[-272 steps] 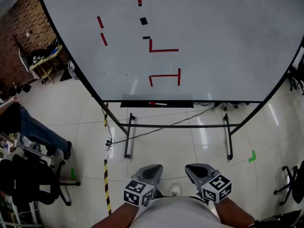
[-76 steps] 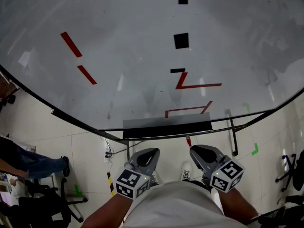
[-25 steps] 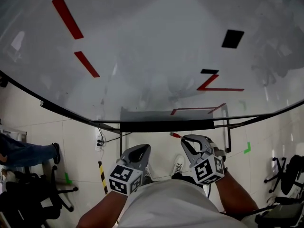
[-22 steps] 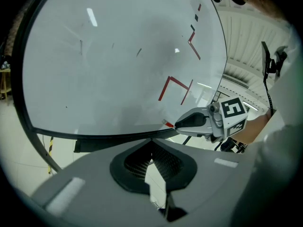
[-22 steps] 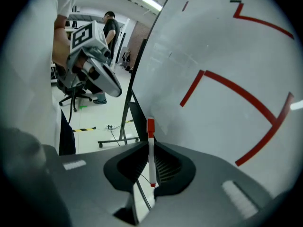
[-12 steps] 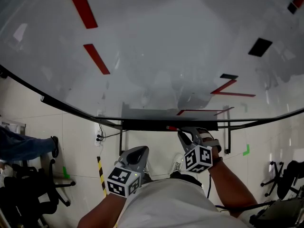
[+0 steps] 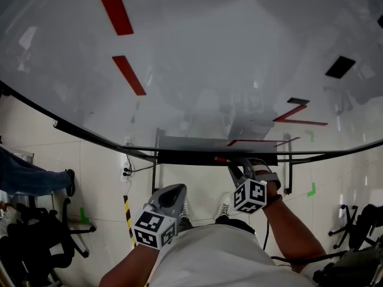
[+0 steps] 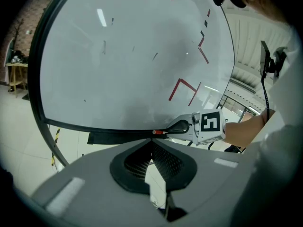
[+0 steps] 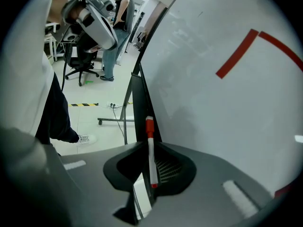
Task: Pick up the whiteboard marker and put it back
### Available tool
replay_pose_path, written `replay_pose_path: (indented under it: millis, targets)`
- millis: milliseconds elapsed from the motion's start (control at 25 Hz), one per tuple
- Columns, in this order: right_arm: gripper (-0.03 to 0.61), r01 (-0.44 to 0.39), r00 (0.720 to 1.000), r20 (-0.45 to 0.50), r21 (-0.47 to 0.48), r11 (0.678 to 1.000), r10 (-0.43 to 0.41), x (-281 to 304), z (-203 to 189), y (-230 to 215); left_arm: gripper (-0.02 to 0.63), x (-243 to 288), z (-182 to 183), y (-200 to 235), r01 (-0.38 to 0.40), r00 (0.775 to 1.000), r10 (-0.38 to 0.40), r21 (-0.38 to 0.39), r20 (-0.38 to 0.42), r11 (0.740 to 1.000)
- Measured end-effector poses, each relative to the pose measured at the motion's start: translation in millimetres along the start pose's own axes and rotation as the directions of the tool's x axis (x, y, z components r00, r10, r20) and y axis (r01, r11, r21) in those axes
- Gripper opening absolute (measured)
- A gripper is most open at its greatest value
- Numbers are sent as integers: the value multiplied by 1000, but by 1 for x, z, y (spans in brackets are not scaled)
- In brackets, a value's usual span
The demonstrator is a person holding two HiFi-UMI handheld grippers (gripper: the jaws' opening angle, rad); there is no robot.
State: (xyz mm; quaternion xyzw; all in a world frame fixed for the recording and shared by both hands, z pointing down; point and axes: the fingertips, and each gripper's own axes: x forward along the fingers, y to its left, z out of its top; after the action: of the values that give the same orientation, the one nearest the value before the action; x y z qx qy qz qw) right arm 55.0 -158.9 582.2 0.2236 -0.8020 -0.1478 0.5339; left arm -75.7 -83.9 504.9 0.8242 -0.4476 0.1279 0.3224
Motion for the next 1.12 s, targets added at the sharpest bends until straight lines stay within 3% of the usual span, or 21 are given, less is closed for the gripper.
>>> replay_pose_path:
  millis: [400,1120]
  targets:
    - [60,11,1000,-3,68,998,-11,-9,-3,-3,17,4,2,-7,19,1000,-19,15,-7,1000]
    - [31,35,999,31,120,992,-39,-29,0,-6,17,3,4,-22,38,999,-38,51,-3,998]
